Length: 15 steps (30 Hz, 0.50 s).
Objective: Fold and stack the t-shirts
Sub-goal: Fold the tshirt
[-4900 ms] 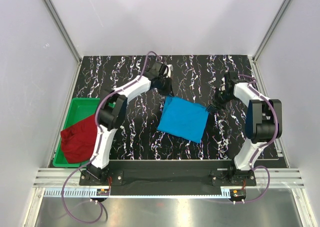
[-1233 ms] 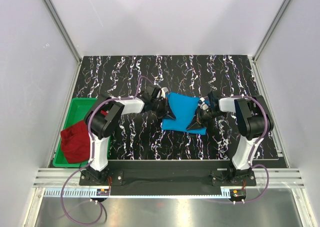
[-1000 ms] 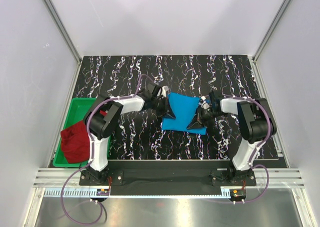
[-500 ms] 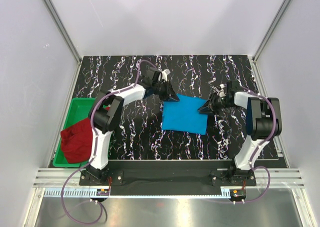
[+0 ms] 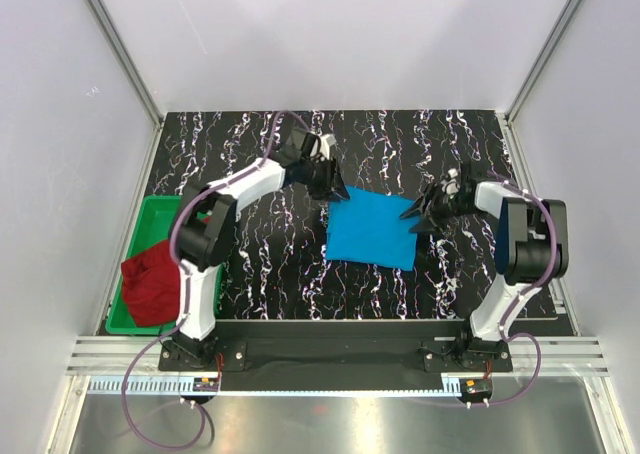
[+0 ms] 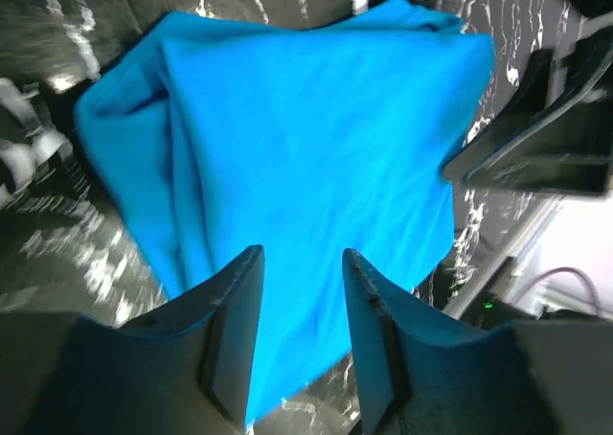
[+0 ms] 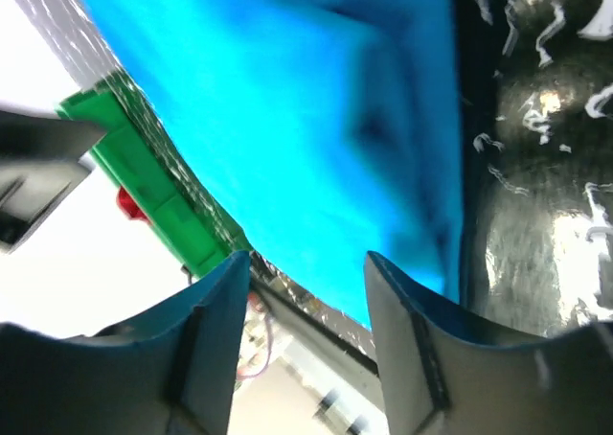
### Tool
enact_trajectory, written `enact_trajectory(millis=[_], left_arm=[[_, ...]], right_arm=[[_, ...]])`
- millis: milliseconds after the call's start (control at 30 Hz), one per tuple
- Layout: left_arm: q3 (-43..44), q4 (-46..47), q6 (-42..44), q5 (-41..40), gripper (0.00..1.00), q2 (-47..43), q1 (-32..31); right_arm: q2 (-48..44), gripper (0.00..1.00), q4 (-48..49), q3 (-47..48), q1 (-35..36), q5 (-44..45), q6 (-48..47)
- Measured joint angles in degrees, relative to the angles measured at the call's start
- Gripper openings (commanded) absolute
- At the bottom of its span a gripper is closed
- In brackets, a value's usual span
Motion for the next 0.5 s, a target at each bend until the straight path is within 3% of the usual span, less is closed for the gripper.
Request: enact_trajectory(millis=[100, 133, 167, 233, 500], left_arm=[[0.13, -3.50, 3.28, -2.82, 0.43, -5.62, 0.04], [0.13, -3.93, 3.82, -3.19, 0.41, -6.86, 0.04], [0.13, -4.22, 4.31, -3.52, 0.40, -8.17, 0.04], [0.15, -4.20, 4.55, -3.48, 0.36, -9.62, 0.09], [-0.94, -3.72, 2.49, -2.62, 0.36, -9.20, 0.09]], right_arm=[[-2.71, 0.56, -3.37, 4.17, -0.02, 2.62, -1.68], [-2.93, 0.38, -3.45, 5.75, -0.02, 2.69, -1.84], [-2.73, 0.26, -3.30, 7.43, -0.02, 2.78, -1.99], [-1.68, 0.13, -2.71, 9.94, -0.02, 2.84, -1.60], [9.31, 0.06, 2.58, 13.70, -0.13, 1.16, 1.77]])
